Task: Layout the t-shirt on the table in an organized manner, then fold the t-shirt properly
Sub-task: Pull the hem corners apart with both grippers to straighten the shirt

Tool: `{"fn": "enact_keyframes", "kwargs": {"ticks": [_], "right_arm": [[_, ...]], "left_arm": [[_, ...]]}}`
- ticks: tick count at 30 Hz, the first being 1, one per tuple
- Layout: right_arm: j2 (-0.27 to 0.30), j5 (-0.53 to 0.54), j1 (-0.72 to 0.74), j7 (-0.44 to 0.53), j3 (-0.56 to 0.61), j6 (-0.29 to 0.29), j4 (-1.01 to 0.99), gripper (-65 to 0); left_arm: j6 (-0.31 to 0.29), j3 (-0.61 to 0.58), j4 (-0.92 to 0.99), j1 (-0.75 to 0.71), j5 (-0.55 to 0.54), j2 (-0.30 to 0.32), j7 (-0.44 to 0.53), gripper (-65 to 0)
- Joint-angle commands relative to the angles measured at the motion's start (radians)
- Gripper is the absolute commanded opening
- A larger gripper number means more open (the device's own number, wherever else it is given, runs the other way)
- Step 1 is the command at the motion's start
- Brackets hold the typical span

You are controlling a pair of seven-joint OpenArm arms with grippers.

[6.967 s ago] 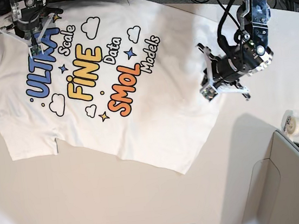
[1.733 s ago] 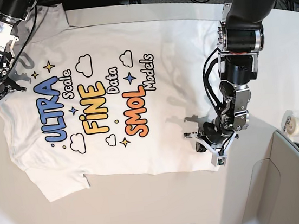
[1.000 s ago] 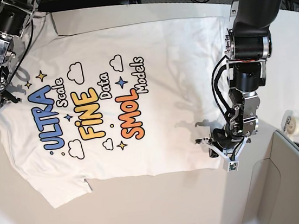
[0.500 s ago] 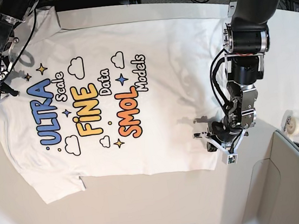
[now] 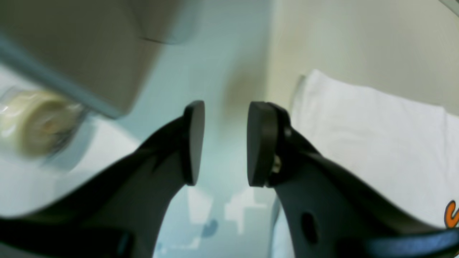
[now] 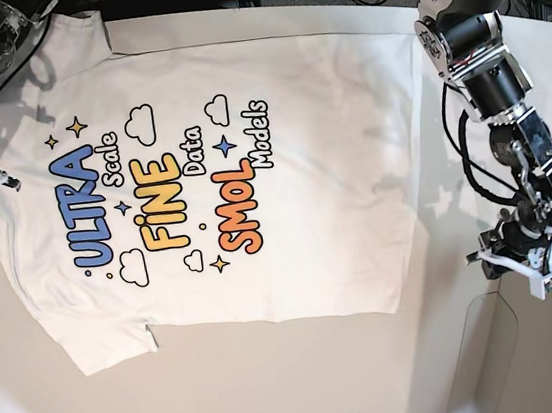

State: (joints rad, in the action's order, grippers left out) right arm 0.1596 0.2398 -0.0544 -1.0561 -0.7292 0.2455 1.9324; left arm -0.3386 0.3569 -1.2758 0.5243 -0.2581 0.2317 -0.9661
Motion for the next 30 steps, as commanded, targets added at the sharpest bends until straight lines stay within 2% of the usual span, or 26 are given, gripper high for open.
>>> {"fn": "enact_keyframes", "kwargs": {"ticks": [1,6,9,11,15,19,22,28,30], "right_arm": [[0.019,0.065,-0.014,0.009,-0.045,0.001,0.020,-65.0],[0.061,0.393,-0.134,-0.059,-0.171,0.001,0.020,-65.0],[0.053,0.570,-0.212,-0.068,-0.231,0.001,0.019,-65.0],[0.053,0.657,-0.259,-0.068,-0.241,0.001,0.017,-65.0],[0.053,0.761,-0.315,-0.068,-0.243,0.001,0.017,-55.4],[0.050,0.801,-0.332,-0.068,-0.240,0.001,0.017,-42.1],[0.036,0.800,-0.344,-0.068,-0.237,0.001,0.015,-36.2],[0.011,0.797,-0.367,-0.071,-0.235,0.001,0.014,-35.9],[0.004,0.794,-0.367,-0.105,-0.238,0.001,0.012,-35.9]], "left_arm": [[-0.041,0.038,-0.069,-0.016,-0.013,0.015,-0.040,-44.6],[-0.242,0.198,-0.281,-0.165,-0.013,0.022,-0.310,-44.3],[-0.356,0.278,-0.379,-0.283,-0.016,0.022,-0.405,-44.3],[-0.360,0.314,-0.440,-0.353,-0.056,0.022,-0.430,-44.3],[-0.360,0.359,-0.516,-0.474,-0.191,0.022,-0.430,-44.2],[-0.360,0.360,-0.519,-0.563,-0.295,0.022,-0.430,-44.2],[-0.360,0.360,-0.519,-0.631,-0.356,0.022,-0.430,-44.2],[-0.360,0.359,-0.517,-0.738,-0.545,0.022,-0.430,-44.2],[-0.360,0.356,-0.517,-0.763,-0.585,0.021,-0.430,-44.2]]}}
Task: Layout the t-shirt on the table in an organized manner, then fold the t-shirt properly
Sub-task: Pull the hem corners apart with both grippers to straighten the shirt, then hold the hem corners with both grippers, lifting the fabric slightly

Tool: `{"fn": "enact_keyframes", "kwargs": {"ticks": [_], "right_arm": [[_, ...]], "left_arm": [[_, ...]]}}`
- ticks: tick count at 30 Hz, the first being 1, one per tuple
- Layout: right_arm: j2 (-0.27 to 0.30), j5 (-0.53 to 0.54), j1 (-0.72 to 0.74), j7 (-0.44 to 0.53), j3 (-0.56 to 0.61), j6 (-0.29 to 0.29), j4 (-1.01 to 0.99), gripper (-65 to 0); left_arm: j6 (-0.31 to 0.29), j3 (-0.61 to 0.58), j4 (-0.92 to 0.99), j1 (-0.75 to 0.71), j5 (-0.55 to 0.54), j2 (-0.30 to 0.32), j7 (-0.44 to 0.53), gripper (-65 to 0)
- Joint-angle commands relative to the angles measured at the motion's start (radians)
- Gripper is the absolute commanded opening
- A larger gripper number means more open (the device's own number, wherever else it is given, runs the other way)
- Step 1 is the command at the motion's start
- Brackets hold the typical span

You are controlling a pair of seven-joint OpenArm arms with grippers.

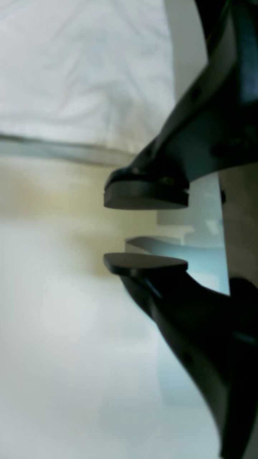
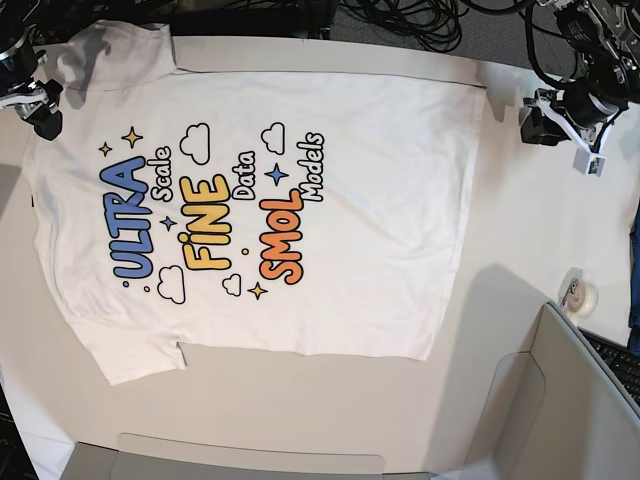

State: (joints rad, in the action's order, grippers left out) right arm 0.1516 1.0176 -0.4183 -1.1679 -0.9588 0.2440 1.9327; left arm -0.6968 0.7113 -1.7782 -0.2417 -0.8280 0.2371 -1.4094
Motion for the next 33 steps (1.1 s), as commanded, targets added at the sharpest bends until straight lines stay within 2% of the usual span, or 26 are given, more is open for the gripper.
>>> {"fn": "enact_keyframes", "kwargs": {"ticks": [1,5,8,10,13,18,22,27,30,33], "right_arm": [[0.007,0.016,-0.003,-0.014,-0.012,0.002,0.006,-35.8],[0.001,0.022,-0.011,-0.050,-0.012,0.013,-0.071,-35.8],[0.001,0.016,-0.015,-0.051,-0.012,0.113,-0.152,-35.8],[0.001,0.014,-0.021,-0.051,-0.013,0.151,-0.187,-35.8],[0.003,0.014,-0.037,-0.051,-0.013,0.162,-0.203,-35.8],[0.010,0.022,-0.055,-0.050,-0.016,0.163,-0.192,-35.8],[0.013,0.016,-0.060,-0.053,-0.061,0.165,-0.129,-35.8],[0.019,0.016,-0.064,-0.053,-0.098,0.165,-0.101,-35.7],[0.049,0.014,-0.064,-0.051,-0.105,0.165,-0.101,-35.7],[0.055,0.014,-0.066,-0.050,-0.124,0.165,-0.103,-35.7]], "left_arm": [[-0.001,0.000,-0.013,-0.006,-0.029,0.014,0.013,-44.2],[-0.001,-0.002,-0.010,-0.043,-0.084,0.009,0.013,-44.2],[-0.001,-0.003,-0.010,-0.066,-0.126,-0.008,0.013,-44.2],[-0.001,-0.005,-0.010,-0.074,-0.142,-0.009,0.013,-44.1],[-0.001,-0.008,0.021,-0.074,-0.161,-0.018,0.013,-44.1],[-0.001,-0.091,0.143,-0.074,-0.164,-0.020,0.013,-44.1],[-0.001,-0.121,0.206,-0.068,-0.164,-0.022,0.013,-44.1],[-0.001,-0.129,0.219,-0.068,-0.164,-0.022,0.013,-44.1],[-0.001,-0.129,0.220,-0.066,-0.164,-0.022,0.013,-44.1],[-0.001,-0.129,0.220,-0.066,-0.161,-0.015,0.013,-44.1]]}}
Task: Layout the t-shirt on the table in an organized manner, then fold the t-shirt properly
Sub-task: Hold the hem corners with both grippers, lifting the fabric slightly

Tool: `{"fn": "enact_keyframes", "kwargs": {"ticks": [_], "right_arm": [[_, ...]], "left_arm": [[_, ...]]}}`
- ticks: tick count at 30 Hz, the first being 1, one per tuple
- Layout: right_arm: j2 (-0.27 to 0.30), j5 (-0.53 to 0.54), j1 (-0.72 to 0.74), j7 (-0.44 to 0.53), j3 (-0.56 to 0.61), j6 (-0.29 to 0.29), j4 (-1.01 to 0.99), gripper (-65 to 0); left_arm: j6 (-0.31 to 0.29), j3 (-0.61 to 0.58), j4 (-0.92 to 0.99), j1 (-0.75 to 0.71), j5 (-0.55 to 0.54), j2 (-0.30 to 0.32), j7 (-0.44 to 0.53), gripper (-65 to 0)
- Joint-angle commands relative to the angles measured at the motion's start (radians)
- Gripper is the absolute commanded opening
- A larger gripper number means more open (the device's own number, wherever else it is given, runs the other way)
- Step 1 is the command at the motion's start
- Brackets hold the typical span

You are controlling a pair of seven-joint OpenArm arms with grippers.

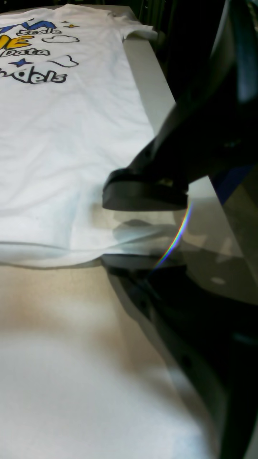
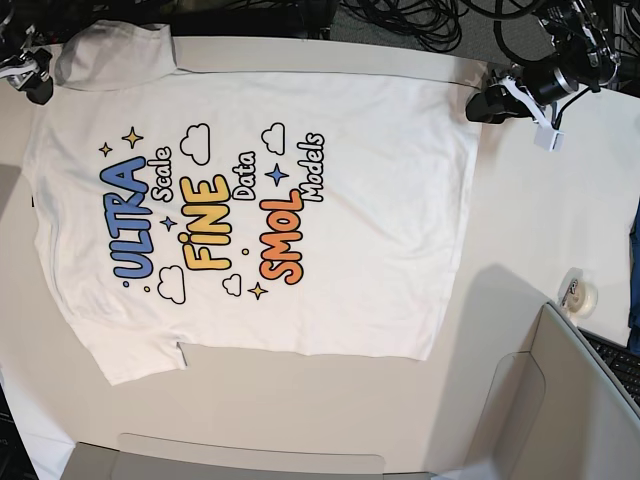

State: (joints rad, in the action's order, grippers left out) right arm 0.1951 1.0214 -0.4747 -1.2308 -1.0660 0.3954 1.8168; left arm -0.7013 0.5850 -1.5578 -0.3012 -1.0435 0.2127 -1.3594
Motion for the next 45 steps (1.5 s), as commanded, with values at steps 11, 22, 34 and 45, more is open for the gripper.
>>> {"fn": "enact_keyframes", "kwargs": {"ticks": [11,22,34,45], "right_arm": [[0.025,-0.034,-0.002,0.013,-0.041,0.014,0.013,-35.7],[0.020,-0.054,-0.003,0.013,-0.038,0.014,0.013,-35.8],[-0.015,-0.189,-0.002,0.013,-0.039,0.112,0.005,-35.6],[-0.018,-0.187,0.078,0.012,-0.049,0.303,-0.274,-35.5]], "left_arm": [[0.003,-0.063,-0.003,-0.036,0.058,0.043,-0.037,-44.1],[0.003,-0.152,-0.005,-0.065,0.056,0.040,-0.037,-44.8],[0.003,-0.152,-0.002,-0.062,0.058,0.041,-0.037,-65.0],[0.003,-0.153,0.001,-0.060,0.059,0.055,-0.037,-65.0]]}}
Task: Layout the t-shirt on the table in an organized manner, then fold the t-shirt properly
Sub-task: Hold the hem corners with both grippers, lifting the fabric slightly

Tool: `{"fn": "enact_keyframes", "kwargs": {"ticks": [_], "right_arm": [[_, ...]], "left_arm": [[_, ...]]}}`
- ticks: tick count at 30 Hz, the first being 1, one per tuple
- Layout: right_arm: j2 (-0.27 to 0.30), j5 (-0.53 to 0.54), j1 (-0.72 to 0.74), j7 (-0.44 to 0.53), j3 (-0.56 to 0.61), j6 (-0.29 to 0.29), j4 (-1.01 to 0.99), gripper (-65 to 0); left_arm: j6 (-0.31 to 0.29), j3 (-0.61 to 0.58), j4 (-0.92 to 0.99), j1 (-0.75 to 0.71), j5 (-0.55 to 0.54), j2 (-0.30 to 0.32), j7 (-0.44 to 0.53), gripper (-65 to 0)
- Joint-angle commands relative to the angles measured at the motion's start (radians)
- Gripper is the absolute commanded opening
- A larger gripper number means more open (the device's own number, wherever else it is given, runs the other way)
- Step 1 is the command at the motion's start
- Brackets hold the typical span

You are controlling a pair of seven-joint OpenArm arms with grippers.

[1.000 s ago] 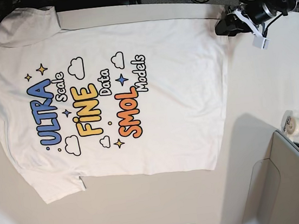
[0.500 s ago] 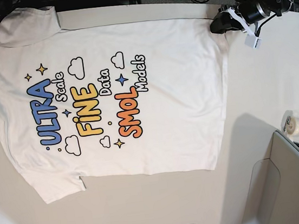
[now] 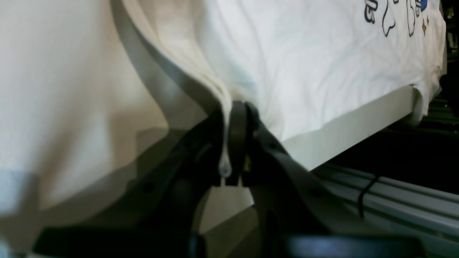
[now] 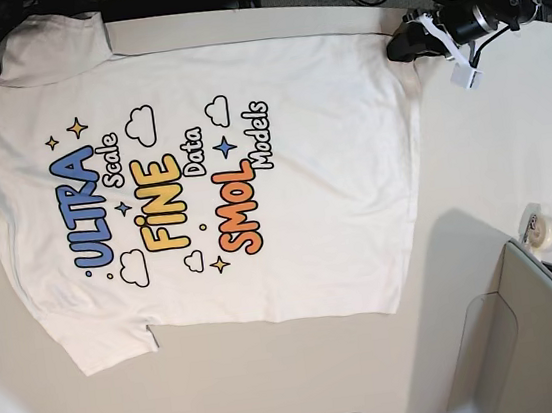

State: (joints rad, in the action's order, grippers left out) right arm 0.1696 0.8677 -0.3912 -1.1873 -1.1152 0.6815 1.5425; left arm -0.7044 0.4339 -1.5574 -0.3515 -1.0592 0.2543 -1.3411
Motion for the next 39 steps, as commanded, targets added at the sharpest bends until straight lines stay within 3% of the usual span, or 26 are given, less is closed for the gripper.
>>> {"fn": "enact_keyframes", "kwargs": {"ticks": [1,9,18,24,26,33,39], "right_arm": [[0.008,-0.034,0.002,-0.032,0.001,0.017,-0.026,-35.5],[-0.003,-0.032,0.053,-0.033,0.001,0.017,-0.096,-35.5],[-0.069,-0.034,0.045,-0.033,0.004,0.017,-0.096,-35.6],[-0.072,-0.034,0.044,-0.033,0.008,0.017,-0.096,-36.1],[-0.072,-0.034,0.044,-0.033,0.008,0.017,-0.096,-39.1],[-0.072,-0.034,0.044,-0.033,0.005,0.017,-0.095,-63.8],[-0.066,-0.034,0.041,-0.035,0.004,0.017,-0.084,-65.0]], "left_arm": [[0.006,-0.002,0.001,-0.010,0.075,0.013,-0.055,-65.0],[0.006,-0.002,0.002,-0.010,0.075,0.013,-0.055,-65.0],[0.006,-0.002,0.002,-0.010,0.075,0.013,-0.055,-65.0],[0.006,-0.002,0.002,-0.010,0.075,0.013,-0.055,-65.0],[0.006,-0.002,0.002,-0.010,0.075,0.013,-0.055,-65.0],[0.006,-0.002,0.002,-0.010,0.075,0.013,-0.055,-65.0],[0.006,0.000,0.002,-0.008,0.072,0.013,-0.055,-65.0]]}}
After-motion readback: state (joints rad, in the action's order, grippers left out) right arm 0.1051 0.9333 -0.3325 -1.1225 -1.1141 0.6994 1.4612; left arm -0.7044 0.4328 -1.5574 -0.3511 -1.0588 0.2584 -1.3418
